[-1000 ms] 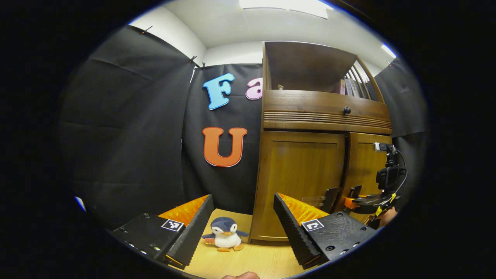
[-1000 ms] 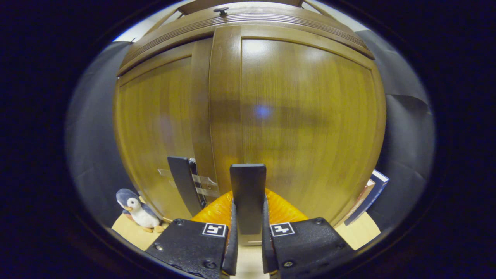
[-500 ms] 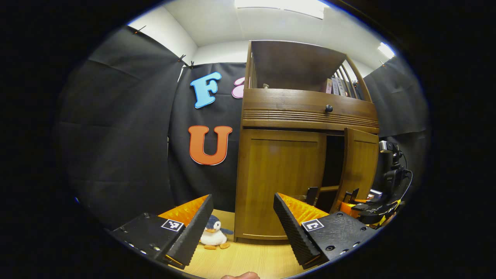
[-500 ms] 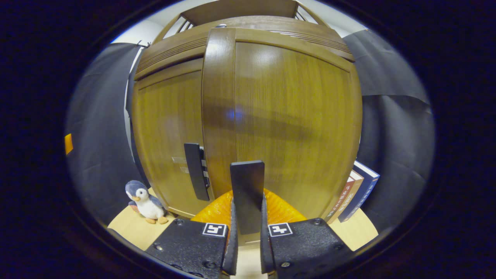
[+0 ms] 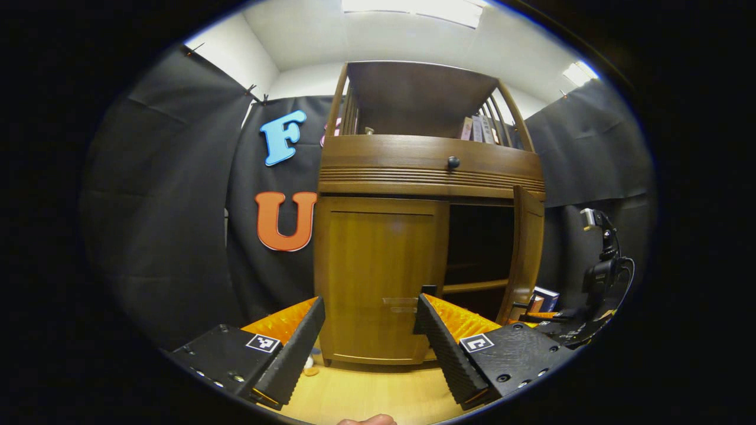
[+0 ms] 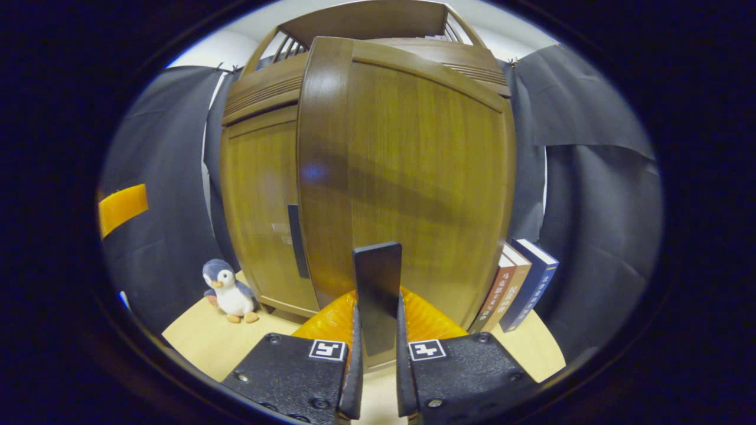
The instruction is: Open the right door of the double-door shoe cabinet with the right hand, and open the left door with the left hand.
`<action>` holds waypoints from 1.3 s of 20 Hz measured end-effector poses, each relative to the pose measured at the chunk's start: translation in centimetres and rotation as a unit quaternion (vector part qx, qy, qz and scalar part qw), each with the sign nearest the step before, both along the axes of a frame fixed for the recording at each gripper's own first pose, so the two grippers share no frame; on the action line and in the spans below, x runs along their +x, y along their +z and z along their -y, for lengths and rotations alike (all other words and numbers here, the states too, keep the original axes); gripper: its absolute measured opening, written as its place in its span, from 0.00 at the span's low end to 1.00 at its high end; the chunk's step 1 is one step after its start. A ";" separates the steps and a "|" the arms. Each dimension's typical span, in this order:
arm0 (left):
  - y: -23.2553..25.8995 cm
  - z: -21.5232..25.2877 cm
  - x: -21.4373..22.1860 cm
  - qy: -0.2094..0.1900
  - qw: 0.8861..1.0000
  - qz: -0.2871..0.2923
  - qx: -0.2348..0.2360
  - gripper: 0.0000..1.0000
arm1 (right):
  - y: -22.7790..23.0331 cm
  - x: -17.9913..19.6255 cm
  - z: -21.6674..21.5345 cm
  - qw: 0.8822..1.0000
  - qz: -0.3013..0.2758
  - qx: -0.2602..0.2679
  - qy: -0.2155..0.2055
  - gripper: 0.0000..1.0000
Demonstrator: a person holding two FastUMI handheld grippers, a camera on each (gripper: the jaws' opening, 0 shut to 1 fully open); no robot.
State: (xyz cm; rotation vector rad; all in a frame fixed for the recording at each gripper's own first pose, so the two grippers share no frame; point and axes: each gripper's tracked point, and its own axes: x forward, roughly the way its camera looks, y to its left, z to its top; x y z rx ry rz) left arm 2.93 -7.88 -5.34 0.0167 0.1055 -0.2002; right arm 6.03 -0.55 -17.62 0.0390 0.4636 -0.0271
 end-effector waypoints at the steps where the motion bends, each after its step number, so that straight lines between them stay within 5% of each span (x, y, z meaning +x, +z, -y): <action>1: 0.0 0.8 -0.2 -0.006 1.000 -0.002 0.000 0.95 | 0.2 -0.7 0.5 1.000 0.000 -0.001 0.000 0.26; 10: -0.4 6.7 -1.0 -0.056 0.998 -0.009 0.001 0.95 | 0.7 -5.0 4.8 1.000 0.000 -0.002 -0.017 0.22; 26: -1.8 13.7 -1.8 -0.125 0.992 -0.033 0.007 0.95 | -0.7 -10.5 13.7 0.991 -0.038 -0.003 -0.129 0.08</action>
